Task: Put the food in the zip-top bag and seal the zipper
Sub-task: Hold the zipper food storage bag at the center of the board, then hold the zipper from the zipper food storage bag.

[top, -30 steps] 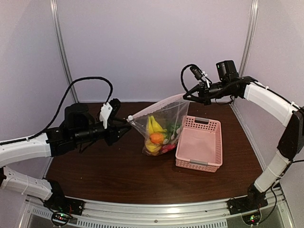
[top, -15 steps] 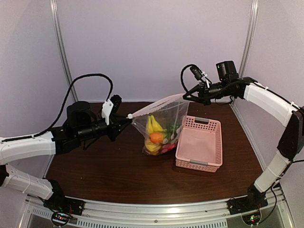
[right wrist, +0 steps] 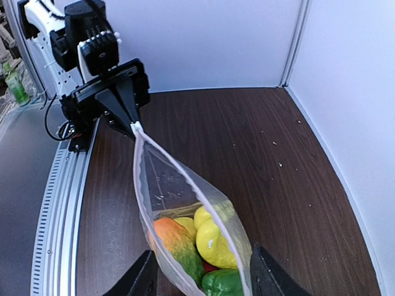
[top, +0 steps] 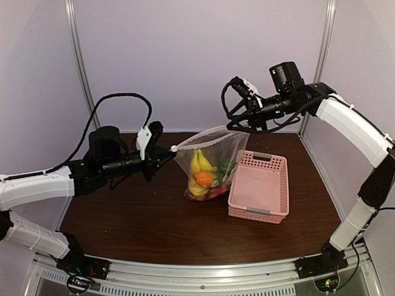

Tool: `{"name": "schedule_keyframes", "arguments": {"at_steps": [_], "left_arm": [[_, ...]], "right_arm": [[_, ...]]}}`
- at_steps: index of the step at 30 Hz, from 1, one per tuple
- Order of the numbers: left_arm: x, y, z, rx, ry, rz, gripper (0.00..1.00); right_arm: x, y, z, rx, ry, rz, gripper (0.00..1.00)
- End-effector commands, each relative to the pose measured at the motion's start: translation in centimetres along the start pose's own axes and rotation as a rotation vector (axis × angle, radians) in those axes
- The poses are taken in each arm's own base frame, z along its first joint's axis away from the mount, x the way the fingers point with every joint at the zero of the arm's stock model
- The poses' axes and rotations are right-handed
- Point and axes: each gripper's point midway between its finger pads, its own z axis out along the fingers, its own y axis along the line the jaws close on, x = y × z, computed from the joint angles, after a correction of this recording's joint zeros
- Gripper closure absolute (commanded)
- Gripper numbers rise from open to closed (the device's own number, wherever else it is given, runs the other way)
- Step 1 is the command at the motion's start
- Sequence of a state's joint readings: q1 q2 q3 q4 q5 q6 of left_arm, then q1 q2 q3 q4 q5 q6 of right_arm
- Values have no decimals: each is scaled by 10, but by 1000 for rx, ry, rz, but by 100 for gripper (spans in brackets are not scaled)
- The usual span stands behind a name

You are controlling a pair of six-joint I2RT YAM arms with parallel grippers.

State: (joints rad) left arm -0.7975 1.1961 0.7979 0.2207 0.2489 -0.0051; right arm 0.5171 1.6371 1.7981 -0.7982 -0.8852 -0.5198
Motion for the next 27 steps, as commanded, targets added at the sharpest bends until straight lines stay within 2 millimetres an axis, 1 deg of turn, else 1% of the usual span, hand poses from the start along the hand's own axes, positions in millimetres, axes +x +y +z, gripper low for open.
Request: {"name": "schedule_keyframes", "arguments": {"at_steps": [1, 2, 5, 8, 10, 15, 21, 27], "left_arm": [[-31, -5, -3, 44, -74, 104, 100], [-34, -6, -4, 54, -79, 108, 100], [-39, -12, -5, 89, -93, 114, 100], [-39, -18, -4, 125, -77, 127, 100], [-36, -20, -3, 133, -54, 140, 100], [-29, -21, -4, 132, -27, 151, 100], [-20, -21, -6, 124, -9, 163, 100], [-16, -22, -8, 127, -2, 177, 100]], "right_arm": [[10, 30, 26, -16, 121, -92, 47], [5, 38, 35, -33, 118, -109, 47], [-7, 50, 52, -65, 100, -133, 48], [-17, 64, 67, -91, 101, -173, 48], [-21, 69, 77, -91, 103, -198, 48], [-23, 82, 98, -99, 108, -235, 48], [-28, 91, 112, -104, 105, -290, 50], [-23, 100, 128, -121, 136, -336, 57]]}}
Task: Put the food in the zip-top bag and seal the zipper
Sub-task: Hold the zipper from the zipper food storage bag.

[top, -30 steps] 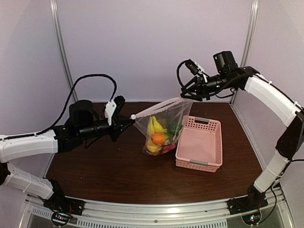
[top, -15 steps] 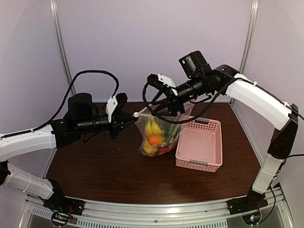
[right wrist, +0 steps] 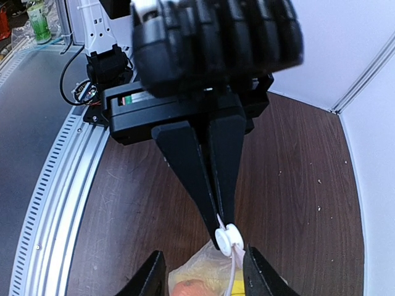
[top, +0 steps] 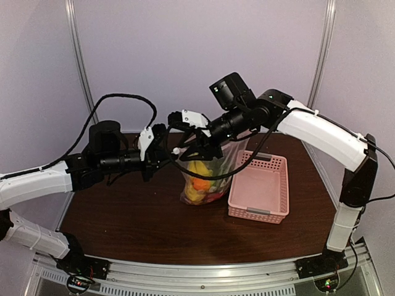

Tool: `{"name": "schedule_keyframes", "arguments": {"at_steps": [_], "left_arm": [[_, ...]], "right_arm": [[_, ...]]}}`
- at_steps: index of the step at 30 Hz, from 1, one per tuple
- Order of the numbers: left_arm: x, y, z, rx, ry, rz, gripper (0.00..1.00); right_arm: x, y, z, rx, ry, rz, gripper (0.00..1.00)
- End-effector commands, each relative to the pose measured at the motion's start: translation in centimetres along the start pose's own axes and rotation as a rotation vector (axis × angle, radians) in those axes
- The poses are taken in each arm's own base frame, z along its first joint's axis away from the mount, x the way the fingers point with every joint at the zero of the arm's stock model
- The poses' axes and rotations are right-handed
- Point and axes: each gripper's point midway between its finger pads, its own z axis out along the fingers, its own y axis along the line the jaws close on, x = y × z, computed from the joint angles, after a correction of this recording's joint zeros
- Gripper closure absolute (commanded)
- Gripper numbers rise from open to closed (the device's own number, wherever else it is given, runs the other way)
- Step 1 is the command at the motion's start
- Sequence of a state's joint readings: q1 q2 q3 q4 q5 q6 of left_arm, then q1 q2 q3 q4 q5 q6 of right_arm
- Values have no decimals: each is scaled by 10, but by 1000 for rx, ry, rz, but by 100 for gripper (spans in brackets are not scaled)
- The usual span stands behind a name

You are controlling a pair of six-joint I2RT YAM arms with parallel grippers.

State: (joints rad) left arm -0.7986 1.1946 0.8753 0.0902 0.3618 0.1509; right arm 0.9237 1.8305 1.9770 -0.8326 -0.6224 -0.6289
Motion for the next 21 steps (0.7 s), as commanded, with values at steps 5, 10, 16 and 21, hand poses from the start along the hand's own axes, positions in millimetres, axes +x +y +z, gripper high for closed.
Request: {"name": "schedule_keyframes", "arguments": {"at_steps": [5, 10, 16, 21], "left_arm": [[-1, -4, -6, 9, 0, 55, 100], [-1, -6, -8, 12, -1, 63, 100], [-4, -6, -10, 10, -11, 69, 100], [-4, -6, -11, 11, -13, 72, 100]], "right_arm": [[-3, -2, 16, 35, 38, -90, 60], [-12, -6, 9, 53, 33, -119, 61], [3, -3, 19, 27, 83, -126, 72], [6, -4, 20, 35, 98, -132, 72]]}}
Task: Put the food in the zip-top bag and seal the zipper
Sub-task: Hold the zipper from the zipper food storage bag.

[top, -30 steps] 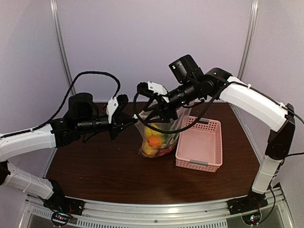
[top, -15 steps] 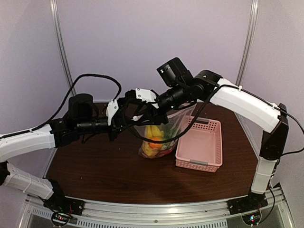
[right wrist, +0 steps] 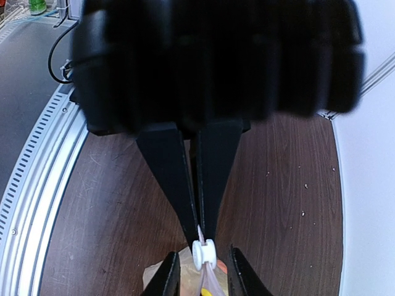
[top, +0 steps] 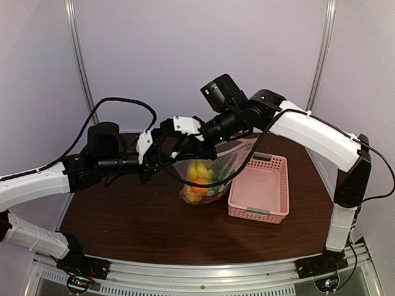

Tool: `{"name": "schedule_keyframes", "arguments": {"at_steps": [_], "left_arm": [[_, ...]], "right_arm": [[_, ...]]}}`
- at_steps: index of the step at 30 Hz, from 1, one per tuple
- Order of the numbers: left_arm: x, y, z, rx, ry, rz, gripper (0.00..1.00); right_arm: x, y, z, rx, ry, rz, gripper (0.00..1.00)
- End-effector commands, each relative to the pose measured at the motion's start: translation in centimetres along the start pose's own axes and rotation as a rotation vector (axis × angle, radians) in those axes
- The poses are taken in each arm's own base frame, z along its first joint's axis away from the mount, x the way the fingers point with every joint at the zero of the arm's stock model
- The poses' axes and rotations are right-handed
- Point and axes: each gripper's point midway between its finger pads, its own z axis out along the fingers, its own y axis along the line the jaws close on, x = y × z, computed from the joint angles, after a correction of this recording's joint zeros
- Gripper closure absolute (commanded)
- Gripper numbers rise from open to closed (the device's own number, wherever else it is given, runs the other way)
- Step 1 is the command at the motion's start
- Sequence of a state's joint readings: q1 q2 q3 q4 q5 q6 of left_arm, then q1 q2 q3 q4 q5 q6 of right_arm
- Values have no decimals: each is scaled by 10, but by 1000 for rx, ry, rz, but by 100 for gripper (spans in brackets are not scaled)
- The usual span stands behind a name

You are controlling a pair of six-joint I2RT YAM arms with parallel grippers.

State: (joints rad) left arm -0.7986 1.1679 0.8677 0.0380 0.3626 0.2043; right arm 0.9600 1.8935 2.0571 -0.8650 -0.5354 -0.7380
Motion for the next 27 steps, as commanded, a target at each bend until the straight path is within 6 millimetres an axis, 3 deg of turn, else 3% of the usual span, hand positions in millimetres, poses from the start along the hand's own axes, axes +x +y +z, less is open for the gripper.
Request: {"name": "schedule_keyframes", "arguments": {"at_steps": [1, 16, 21, 27], "left_arm": [[-10, -2, -5, -1, -42, 31, 100], [-7, 2, -4, -21, -30, 25, 100], [-3, 5, -6, -45, -14, 18, 100], [2, 11, -10, -91, 2, 16, 100]], "right_arm": [[7, 1, 4, 4, 45, -12, 72], [8, 7, 9, -7, 64, -38, 100], [13, 7, 4, 0, 94, -45, 100], [28, 2, -20, 21, 136, -15, 100]]}}
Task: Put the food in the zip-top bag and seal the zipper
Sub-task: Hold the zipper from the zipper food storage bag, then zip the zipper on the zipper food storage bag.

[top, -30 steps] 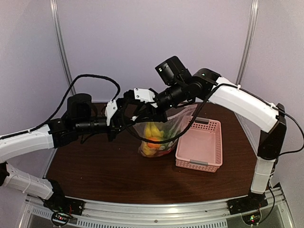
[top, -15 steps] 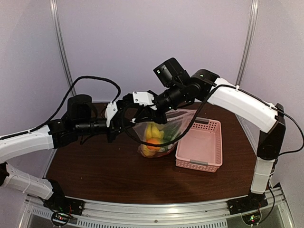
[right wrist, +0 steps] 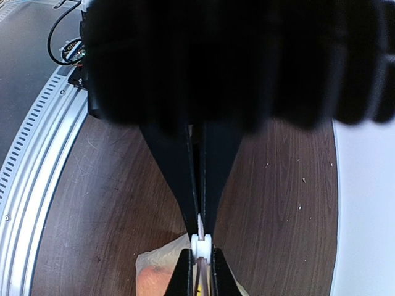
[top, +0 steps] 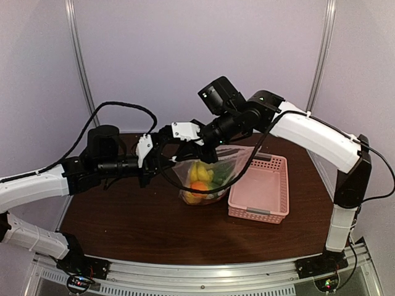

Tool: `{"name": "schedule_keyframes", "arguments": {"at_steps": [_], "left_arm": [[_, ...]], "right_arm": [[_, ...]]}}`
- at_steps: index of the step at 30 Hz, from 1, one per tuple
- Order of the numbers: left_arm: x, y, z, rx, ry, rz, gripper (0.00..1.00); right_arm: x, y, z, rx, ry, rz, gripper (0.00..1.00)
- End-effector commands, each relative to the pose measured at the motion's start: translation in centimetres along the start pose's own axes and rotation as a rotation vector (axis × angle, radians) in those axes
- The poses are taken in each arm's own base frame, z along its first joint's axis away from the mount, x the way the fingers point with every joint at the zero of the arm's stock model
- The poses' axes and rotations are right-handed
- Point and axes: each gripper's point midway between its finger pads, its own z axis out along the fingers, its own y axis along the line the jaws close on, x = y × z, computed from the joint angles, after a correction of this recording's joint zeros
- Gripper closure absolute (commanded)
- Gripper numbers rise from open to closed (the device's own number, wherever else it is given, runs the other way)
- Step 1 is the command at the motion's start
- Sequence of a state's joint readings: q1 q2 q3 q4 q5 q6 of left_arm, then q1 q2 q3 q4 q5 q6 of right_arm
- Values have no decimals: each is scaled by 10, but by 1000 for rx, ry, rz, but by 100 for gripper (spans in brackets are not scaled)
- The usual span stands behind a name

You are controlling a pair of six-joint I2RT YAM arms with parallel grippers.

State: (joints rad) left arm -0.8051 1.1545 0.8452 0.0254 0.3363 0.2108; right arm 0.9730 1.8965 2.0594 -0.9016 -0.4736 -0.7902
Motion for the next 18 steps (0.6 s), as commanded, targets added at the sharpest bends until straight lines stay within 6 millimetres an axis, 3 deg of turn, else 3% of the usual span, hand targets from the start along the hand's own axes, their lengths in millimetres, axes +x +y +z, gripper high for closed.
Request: {"name": "schedule_keyframes", "arguments": {"at_steps": [1, 18], "left_arm": [[-5, 14, -8, -90, -21, 13, 100], [13, 30, 0, -155, 25, -21, 100]], "right_arm": [[24, -1, -26, 12, 80, 39, 100], [116, -4, -107, 52, 195, 234, 100]]}}
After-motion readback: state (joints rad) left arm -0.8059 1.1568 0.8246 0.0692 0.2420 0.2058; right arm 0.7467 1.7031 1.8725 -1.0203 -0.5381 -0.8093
